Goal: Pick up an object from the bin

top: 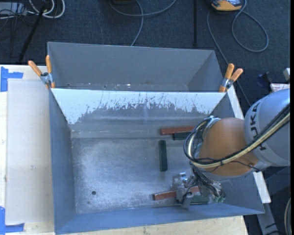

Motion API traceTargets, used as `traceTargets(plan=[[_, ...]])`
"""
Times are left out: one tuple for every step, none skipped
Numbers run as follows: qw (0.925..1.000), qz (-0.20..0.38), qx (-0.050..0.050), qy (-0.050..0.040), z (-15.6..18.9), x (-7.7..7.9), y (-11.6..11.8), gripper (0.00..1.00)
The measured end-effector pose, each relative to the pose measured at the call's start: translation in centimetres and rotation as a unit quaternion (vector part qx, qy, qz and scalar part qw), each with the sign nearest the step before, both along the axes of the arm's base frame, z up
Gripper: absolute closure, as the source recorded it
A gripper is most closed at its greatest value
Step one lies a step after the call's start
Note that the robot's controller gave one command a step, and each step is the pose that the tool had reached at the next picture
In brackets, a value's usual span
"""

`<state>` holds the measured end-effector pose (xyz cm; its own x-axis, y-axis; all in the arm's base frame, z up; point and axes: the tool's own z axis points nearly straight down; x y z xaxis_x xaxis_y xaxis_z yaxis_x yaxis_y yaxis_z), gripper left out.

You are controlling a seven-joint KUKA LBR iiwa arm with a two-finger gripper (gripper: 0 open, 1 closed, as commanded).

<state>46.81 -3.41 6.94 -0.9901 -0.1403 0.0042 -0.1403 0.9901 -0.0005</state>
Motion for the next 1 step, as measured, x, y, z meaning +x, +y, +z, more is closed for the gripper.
traceTargets(plan=[[1.0, 0.002, 0.0, -0.0034, 0.97, 2.81, -8.84, 1.0]])
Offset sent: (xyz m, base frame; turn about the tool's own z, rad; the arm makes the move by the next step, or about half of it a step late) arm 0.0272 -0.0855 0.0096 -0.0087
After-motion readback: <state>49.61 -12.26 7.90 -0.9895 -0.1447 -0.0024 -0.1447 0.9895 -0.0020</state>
